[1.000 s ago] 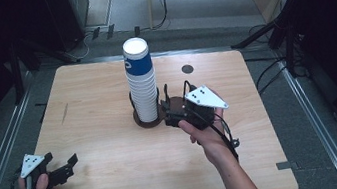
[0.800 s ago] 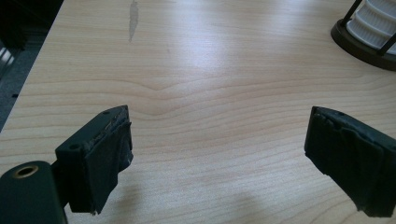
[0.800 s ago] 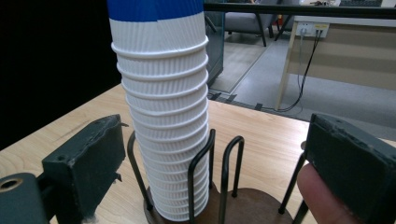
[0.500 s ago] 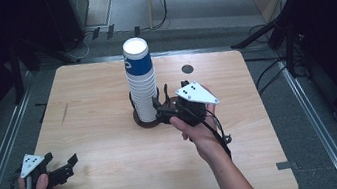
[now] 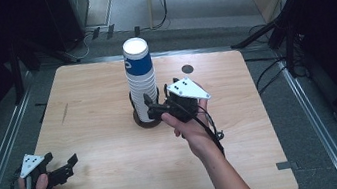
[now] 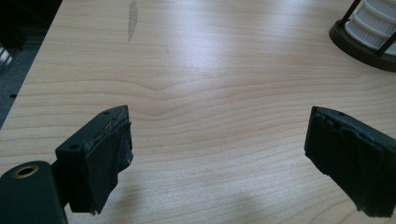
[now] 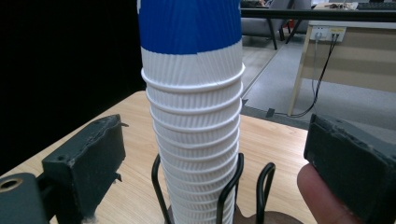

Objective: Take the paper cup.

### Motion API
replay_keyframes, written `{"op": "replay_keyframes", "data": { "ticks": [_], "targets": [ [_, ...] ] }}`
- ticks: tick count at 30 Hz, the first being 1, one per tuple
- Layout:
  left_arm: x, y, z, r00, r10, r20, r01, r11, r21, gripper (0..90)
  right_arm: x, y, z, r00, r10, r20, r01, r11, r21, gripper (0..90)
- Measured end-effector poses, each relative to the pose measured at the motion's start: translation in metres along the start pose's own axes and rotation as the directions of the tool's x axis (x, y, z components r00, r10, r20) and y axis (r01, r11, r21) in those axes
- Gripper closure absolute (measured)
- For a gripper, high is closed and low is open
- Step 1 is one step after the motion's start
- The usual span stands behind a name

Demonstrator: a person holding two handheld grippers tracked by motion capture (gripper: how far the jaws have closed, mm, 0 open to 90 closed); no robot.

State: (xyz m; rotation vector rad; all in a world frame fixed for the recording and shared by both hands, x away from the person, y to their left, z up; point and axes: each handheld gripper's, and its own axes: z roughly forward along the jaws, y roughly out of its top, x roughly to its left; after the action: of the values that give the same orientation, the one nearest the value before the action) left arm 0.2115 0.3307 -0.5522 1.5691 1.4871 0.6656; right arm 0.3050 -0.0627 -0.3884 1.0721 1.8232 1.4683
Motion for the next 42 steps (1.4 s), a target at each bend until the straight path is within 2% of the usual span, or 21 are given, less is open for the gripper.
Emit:
{"op": "replay_keyframes", "data": {
  "ticks": [16,28,33,42],
  "targets": [
    [0.000,0.000,0.000,1.0000,-0.004,0.002,0.004,1.0000,-0.003,8.2,0.005,0.011,0.019,0.9996,0.026,-0.011,-0.026,1.000,-0.004,5.0],
    [0.000,0.000,0.000,1.0000,-0.008,0.004,0.008,1.0000,-0.006,8.2,0.009,0.021,0.031,0.9999,0.014,-0.007,-0.014,1.000,-0.027,5.1],
    [0.000,0.000,0.000,1.0000,-0.008,0.004,0.008,1.0000,-0.006,8.2,0.010,0.025,0.038,0.9988,0.048,-0.014,-0.048,0.998,-0.045,5.1],
    [0.001,0.000,0.000,1.0000,-0.005,0.006,0.005,1.0000,-0.003,8.2,0.011,0.027,0.051,0.9987,0.051,0.000,-0.051,0.998,-0.038,5.1]
  ]
}}
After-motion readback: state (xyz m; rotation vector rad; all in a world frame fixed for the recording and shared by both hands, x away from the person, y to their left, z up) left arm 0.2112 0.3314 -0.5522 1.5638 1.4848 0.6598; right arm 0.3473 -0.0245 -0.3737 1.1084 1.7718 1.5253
